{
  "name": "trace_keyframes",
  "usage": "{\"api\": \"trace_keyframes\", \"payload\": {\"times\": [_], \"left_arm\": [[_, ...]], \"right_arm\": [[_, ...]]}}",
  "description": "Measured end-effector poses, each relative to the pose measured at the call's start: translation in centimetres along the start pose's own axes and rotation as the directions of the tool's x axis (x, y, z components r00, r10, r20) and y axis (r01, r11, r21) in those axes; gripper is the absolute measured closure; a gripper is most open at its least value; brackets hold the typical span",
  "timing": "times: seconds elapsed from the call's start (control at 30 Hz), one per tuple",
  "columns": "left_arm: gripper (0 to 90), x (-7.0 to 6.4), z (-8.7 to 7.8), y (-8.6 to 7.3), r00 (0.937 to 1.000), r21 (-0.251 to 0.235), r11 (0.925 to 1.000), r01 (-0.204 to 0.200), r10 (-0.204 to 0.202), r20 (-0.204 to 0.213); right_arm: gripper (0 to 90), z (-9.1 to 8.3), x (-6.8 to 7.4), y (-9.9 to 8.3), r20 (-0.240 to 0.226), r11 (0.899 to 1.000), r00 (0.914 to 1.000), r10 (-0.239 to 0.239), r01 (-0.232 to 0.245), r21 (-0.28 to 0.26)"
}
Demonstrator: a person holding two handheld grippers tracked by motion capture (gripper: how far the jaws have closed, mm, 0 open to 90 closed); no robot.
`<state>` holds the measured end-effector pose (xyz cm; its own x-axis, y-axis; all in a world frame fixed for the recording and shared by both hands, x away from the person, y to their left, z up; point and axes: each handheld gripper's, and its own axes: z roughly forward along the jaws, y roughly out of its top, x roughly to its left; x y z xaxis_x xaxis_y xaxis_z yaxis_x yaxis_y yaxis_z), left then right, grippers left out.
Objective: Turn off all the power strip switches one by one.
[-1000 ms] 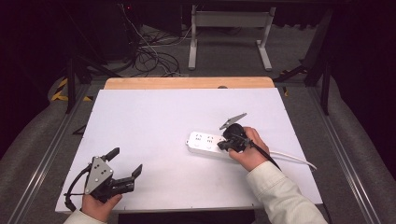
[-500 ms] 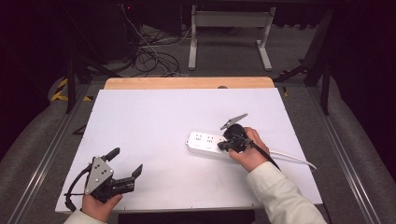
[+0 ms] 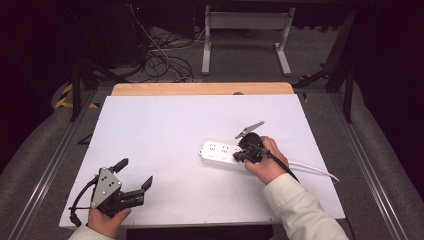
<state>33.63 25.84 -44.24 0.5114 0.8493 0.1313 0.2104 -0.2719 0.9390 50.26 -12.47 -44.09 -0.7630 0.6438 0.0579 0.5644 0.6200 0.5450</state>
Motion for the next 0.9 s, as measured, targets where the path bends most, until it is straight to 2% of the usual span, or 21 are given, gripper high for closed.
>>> {"api": "trace_keyframes", "payload": {"times": [0.23,0.33,0.4,0.43,0.5,0.53,0.73,0.9], "left_arm": [[11.0,0.0,0.0,0.0,1.0000,-0.001,1.0000,-0.001,0.001,0.000],[11.0,0.0,0.0,0.0,1.0000,-0.002,1.0000,0.007,-0.007,0.000],[11.0,0.1,0.0,0.0,1.0000,-0.003,1.0000,0.008,-0.008,0.003],[11.0,0.1,0.0,0.0,1.0000,-0.002,1.0000,0.004,-0.004,0.003],[11.0,0.1,0.0,0.0,1.0000,0.001,1.0000,0.002,-0.002,0.003],[11.0,0.1,0.1,0.0,1.0000,0.000,1.0000,0.008,-0.008,0.002],[11.0,0.0,0.0,0.0,1.0000,-0.001,1.0000,0.005,-0.005,0.000],[11.0,0.1,0.0,0.0,1.0000,0.001,1.0000,-0.002,0.002,-0.001]], "right_arm": [[90.0,0.1,0.4,0.0,0.025,1.000,0.9997,0.004,-0.005,0.006],[90.0,0.2,0.4,0.0,0.031,1.000,0.9995,-0.007,0.007,-0.007],[90.0,-0.3,0.5,0.2,0.040,0.999,0.9989,-0.023,0.025,-0.033],[90.0,-0.6,0.6,0.2,0.027,0.997,0.9992,-0.030,0.032,-0.064],[90.0,-1.4,0.7,0.5,-0.002,0.991,0.9998,-0.018,0.017,-0.136],[90.0,-1.7,0.7,0.8,-0.011,0.989,0.9998,-0.014,0.012,-0.148],[90.0,-0.6,1.1,1.3,-0.013,0.990,0.9988,-0.047,0.045,-0.135],[90.0,0.4,1.6,1.7,-0.028,0.991,0.9981,-0.056,0.052,-0.120]]}}
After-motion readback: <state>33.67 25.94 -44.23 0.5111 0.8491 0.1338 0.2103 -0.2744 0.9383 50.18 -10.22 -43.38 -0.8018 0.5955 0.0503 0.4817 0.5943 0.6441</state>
